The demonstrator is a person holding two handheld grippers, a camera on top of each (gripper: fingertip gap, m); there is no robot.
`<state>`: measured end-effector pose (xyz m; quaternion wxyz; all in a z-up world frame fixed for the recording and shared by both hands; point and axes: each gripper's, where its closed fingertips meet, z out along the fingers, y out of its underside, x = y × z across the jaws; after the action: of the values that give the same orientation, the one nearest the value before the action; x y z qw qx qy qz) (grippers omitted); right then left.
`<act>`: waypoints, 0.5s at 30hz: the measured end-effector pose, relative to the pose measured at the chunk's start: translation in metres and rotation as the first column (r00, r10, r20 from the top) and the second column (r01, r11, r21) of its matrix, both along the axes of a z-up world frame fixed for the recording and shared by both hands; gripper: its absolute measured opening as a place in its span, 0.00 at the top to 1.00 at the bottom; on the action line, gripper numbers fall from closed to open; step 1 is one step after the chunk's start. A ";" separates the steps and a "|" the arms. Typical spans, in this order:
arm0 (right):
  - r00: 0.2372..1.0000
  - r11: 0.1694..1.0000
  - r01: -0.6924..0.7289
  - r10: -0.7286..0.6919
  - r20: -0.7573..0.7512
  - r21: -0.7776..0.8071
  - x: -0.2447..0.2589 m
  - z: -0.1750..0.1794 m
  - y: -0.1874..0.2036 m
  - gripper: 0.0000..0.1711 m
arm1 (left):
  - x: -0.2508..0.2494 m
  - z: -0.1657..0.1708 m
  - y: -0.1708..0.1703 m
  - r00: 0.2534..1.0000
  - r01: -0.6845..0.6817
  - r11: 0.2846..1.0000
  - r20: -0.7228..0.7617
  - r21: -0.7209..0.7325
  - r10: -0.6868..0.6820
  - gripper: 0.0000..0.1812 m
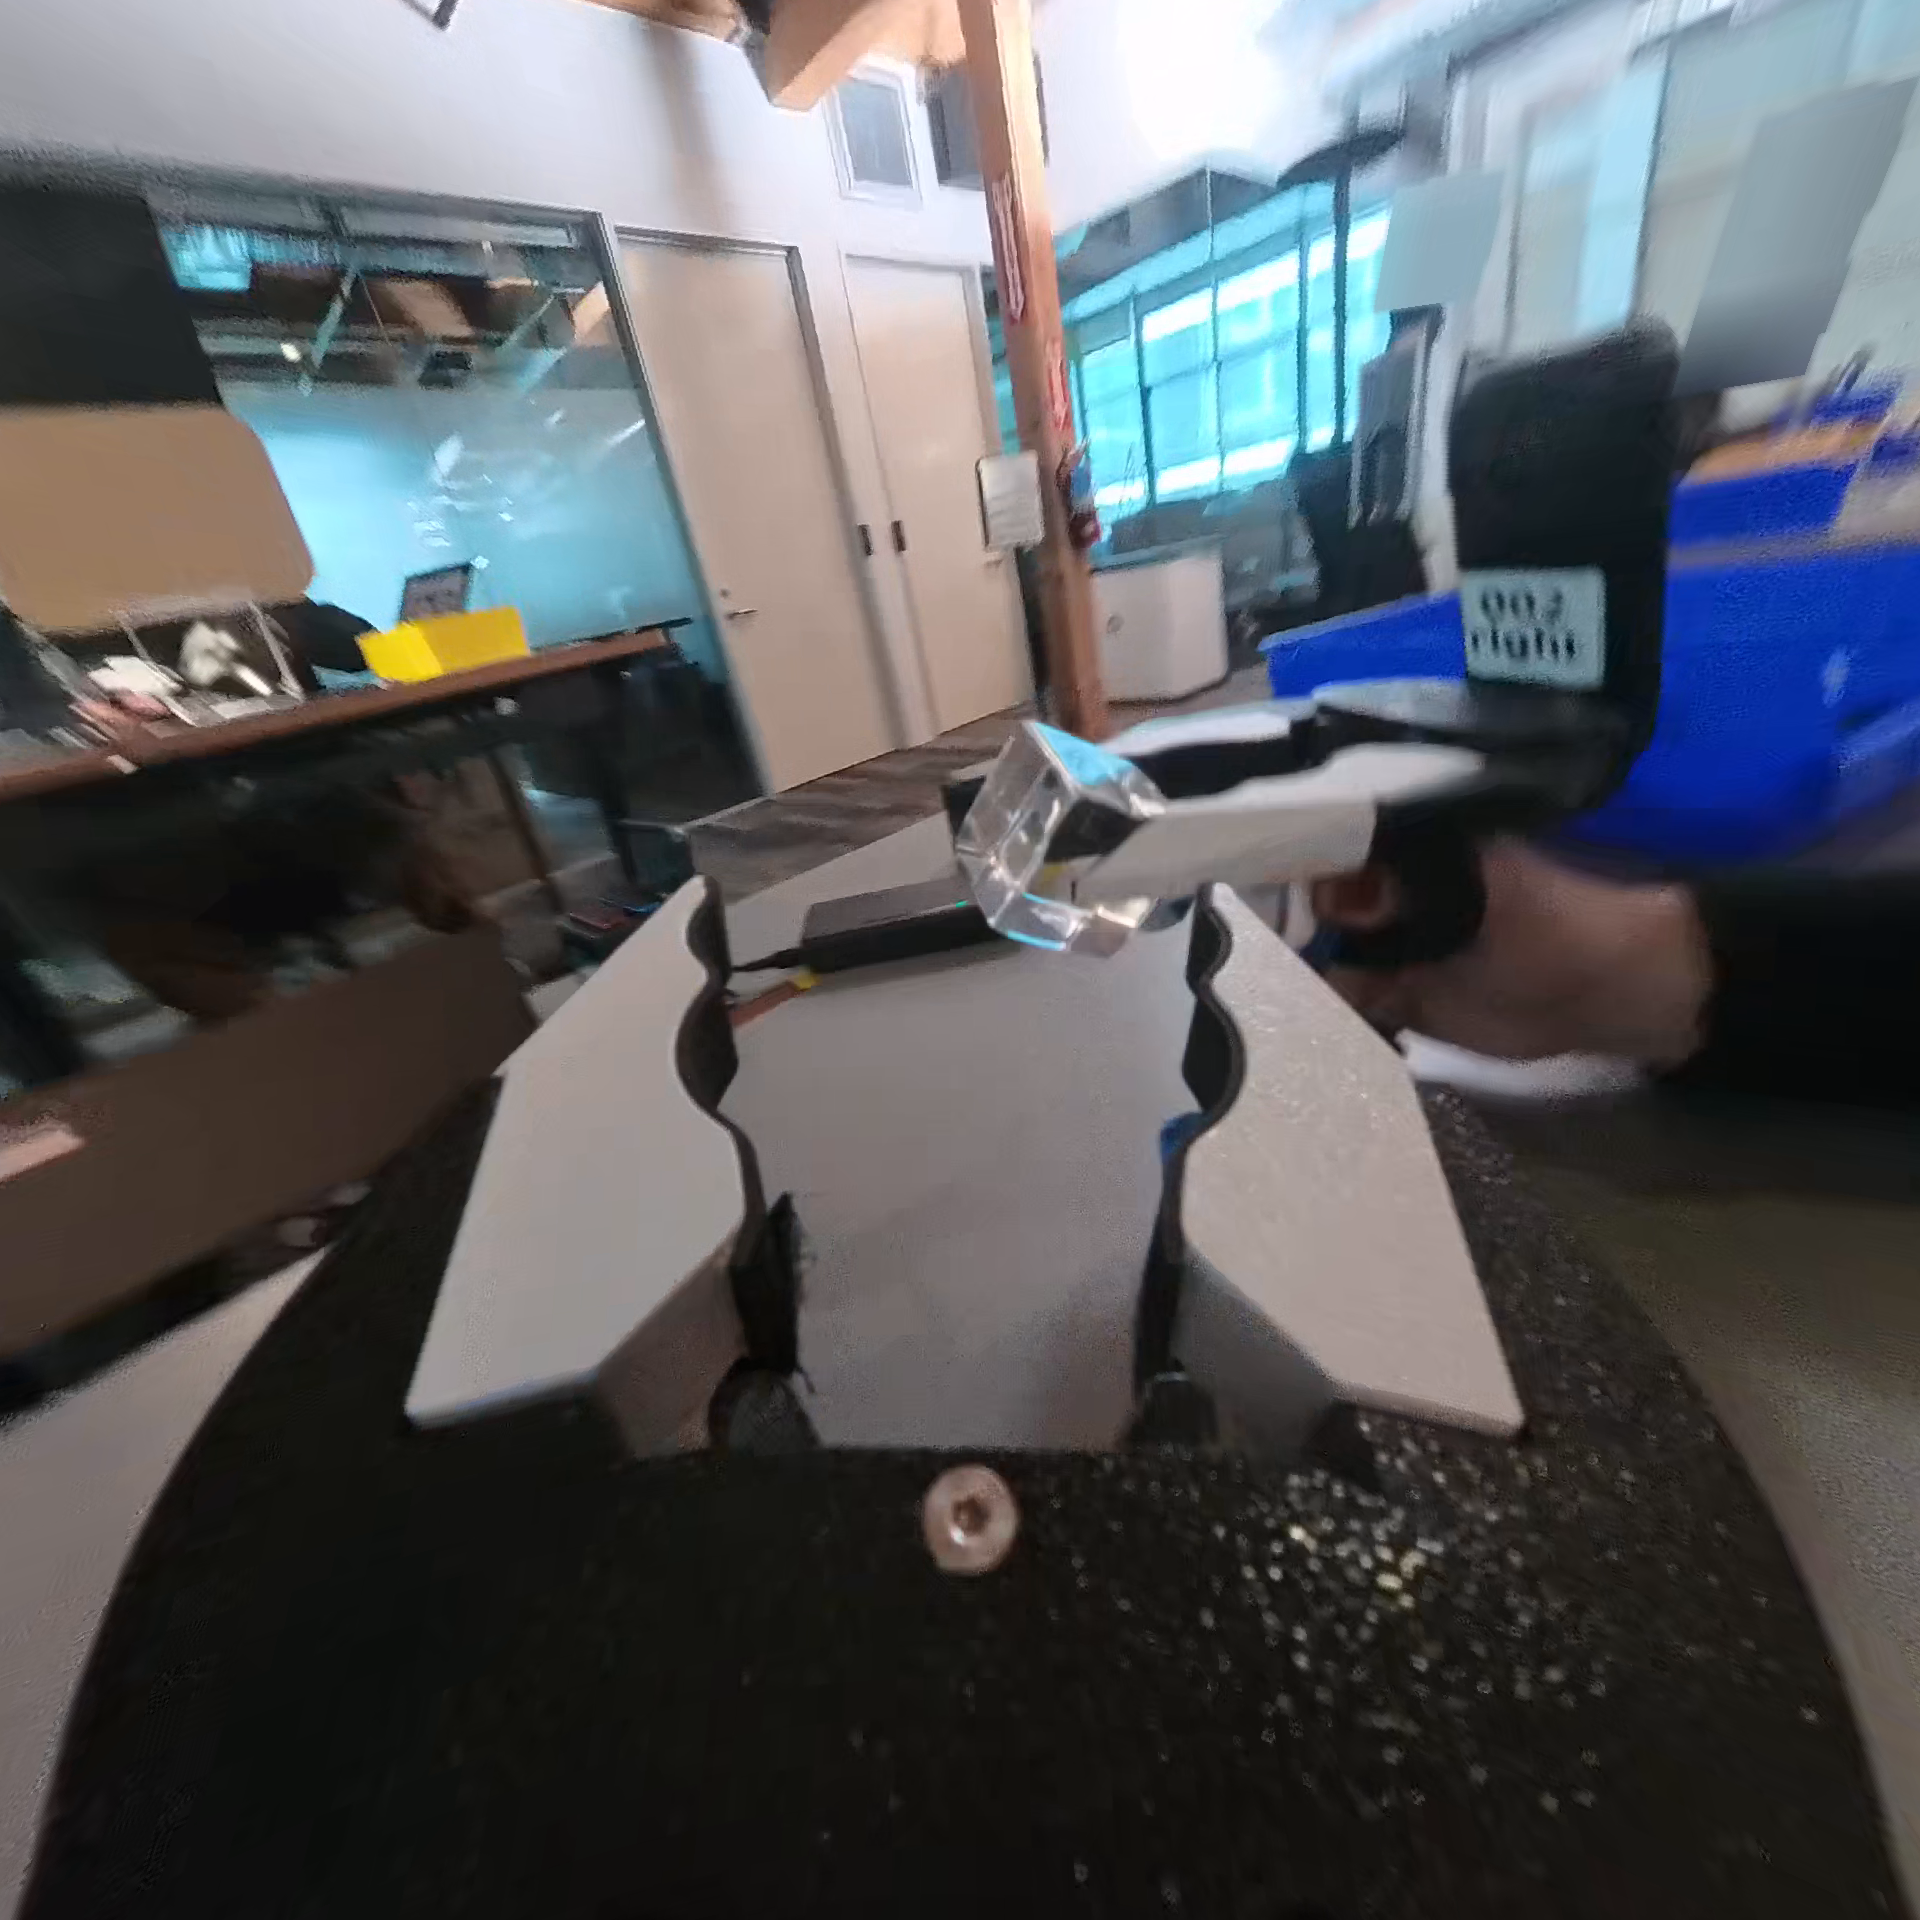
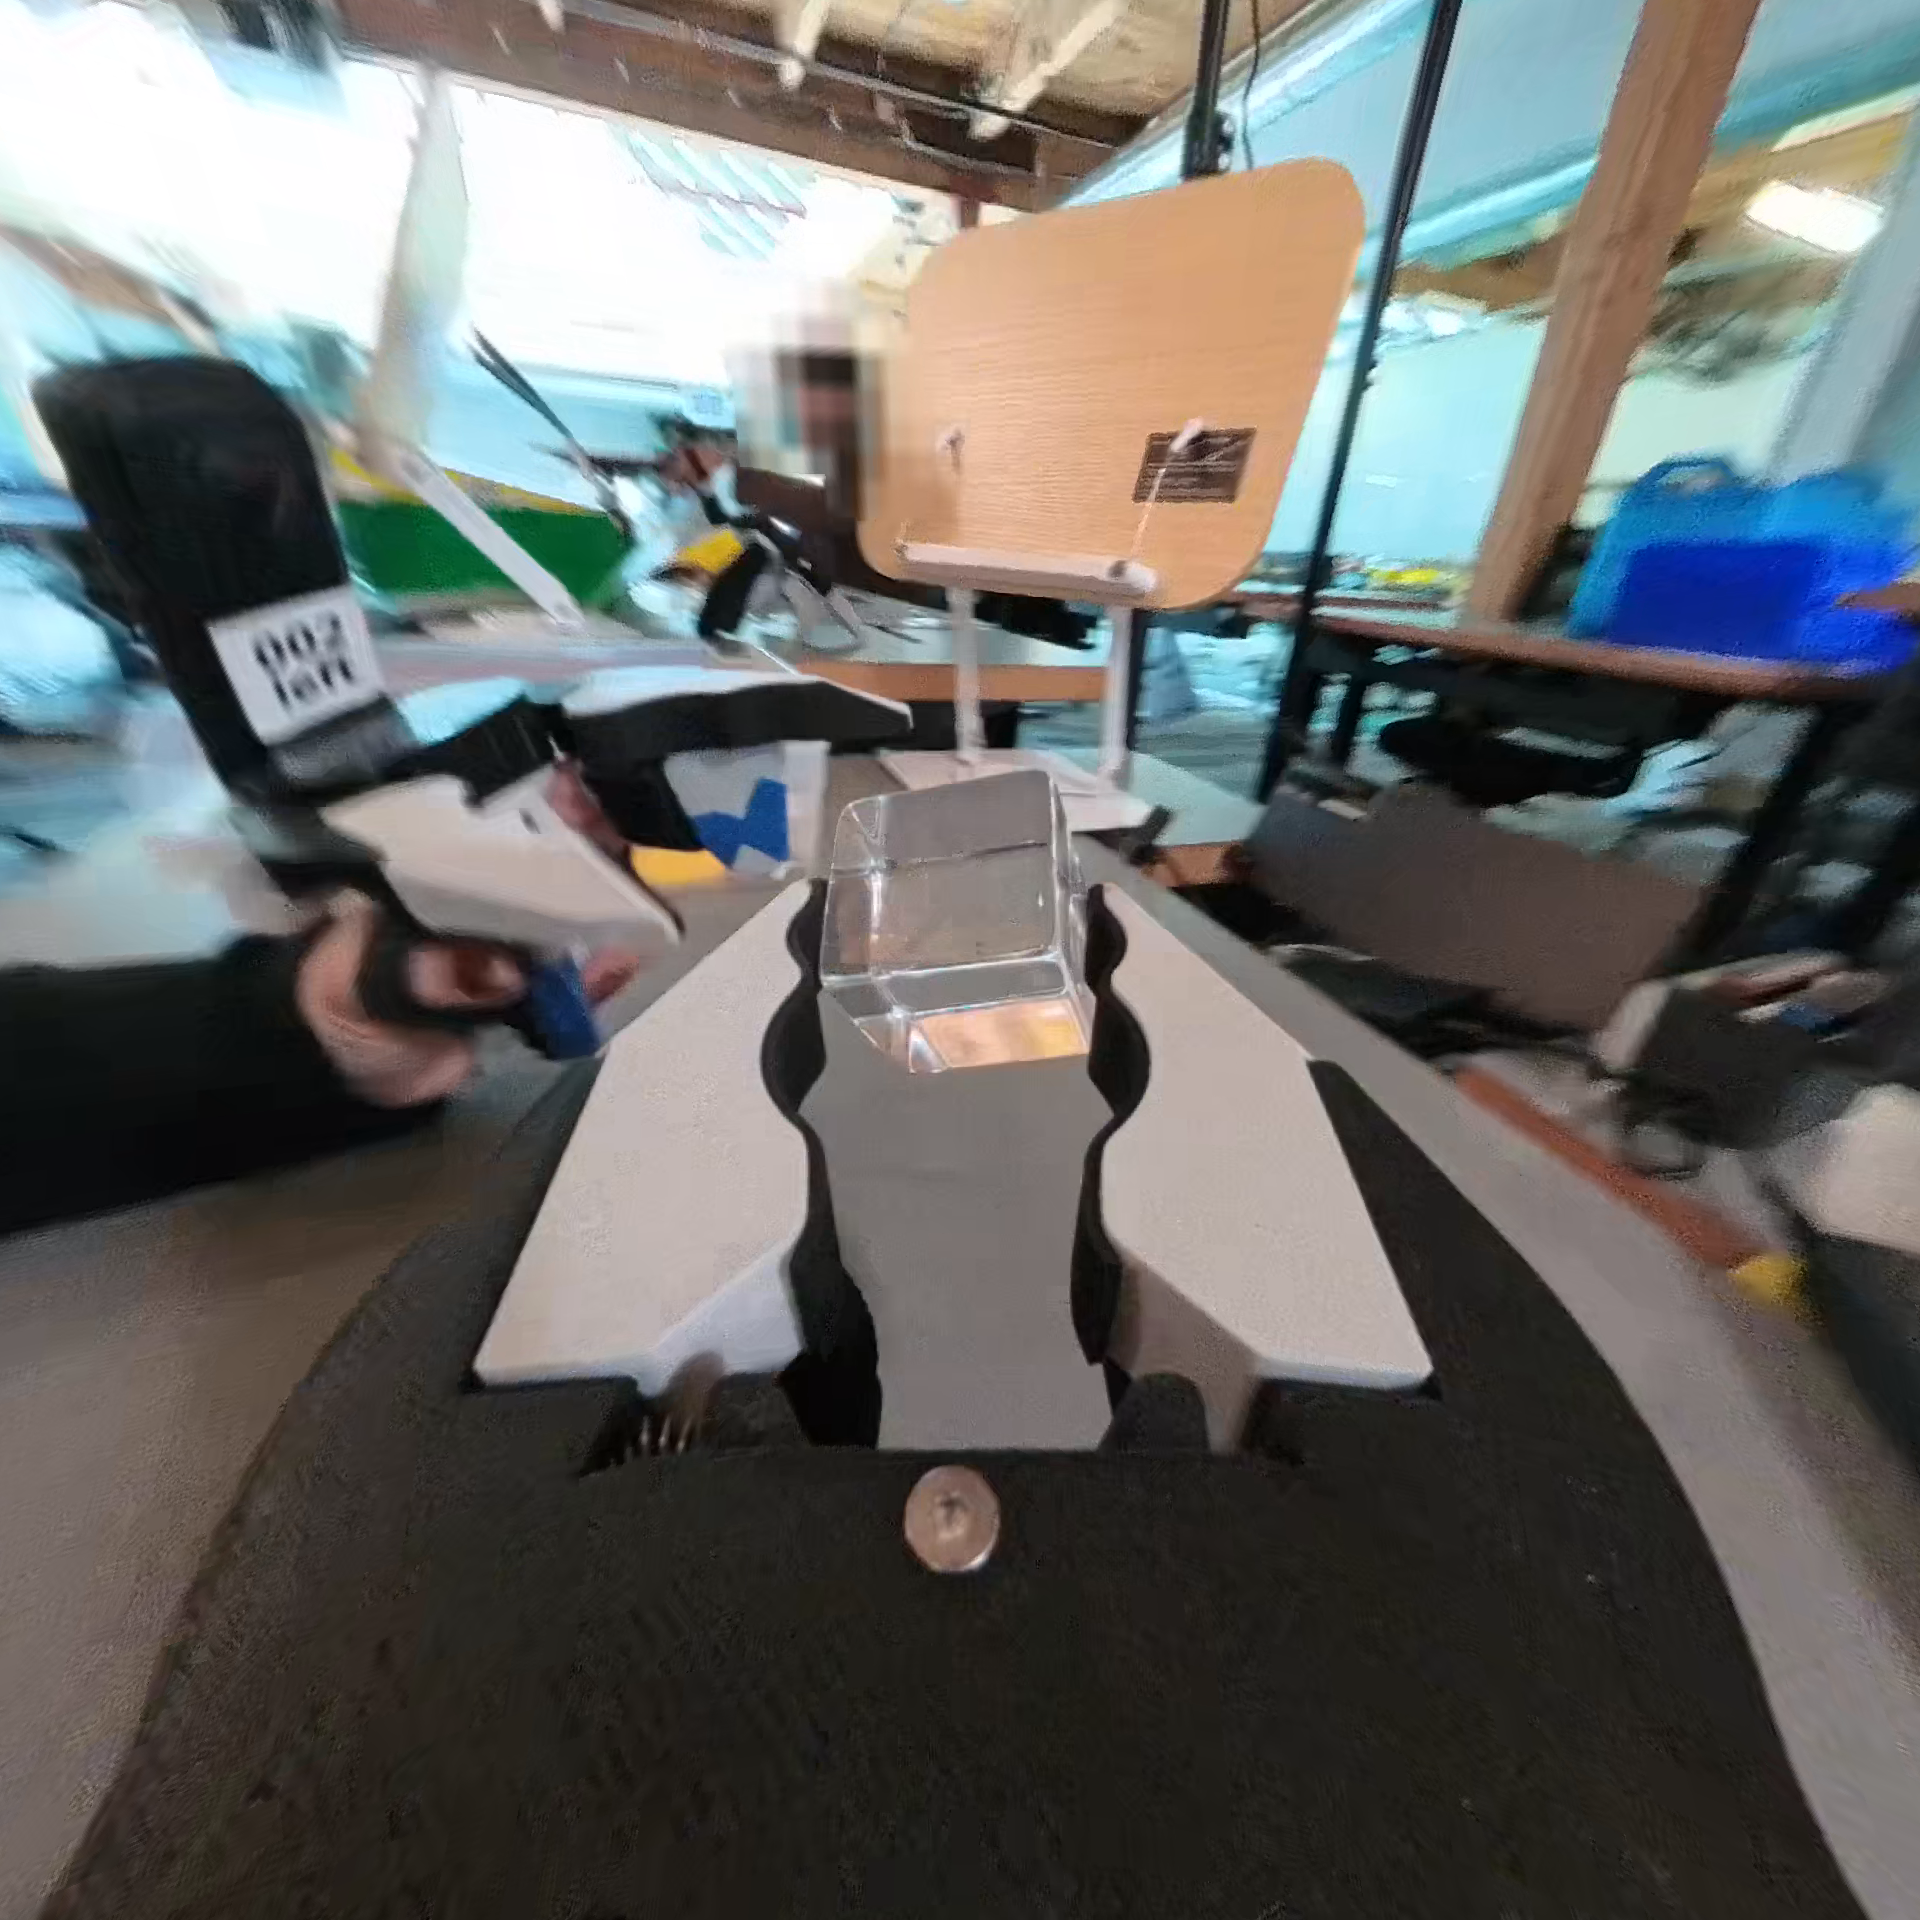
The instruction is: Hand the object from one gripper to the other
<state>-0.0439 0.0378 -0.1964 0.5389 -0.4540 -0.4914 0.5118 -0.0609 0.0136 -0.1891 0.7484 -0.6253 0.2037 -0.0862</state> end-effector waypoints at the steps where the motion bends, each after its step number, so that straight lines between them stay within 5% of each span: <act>1: 0.998 0.995 -0.055 0.055 -0.011 -0.080 0.001 0.000 0.000 0.72 | 0.002 -0.003 0.000 0.996 -0.028 1.000 -0.087 0.013 0.030 0.51; 8: 0.896 0.793 -0.406 0.444 -0.025 -0.454 0.002 -0.015 -0.026 0.72 | 0.033 -0.034 0.008 0.827 -0.094 0.994 -0.551 0.061 0.112 0.48; 15: 0.757 0.654 -0.538 0.652 0.035 -0.531 0.010 -0.027 -0.060 0.72 | 0.049 -0.053 0.007 0.709 -0.058 0.997 -0.701 0.042 0.071 0.54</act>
<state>-0.0340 -0.0224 -0.2234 0.1476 -0.4415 -0.5241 0.7132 -0.0118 0.0206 -0.2418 0.6229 -0.6114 0.4514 0.1854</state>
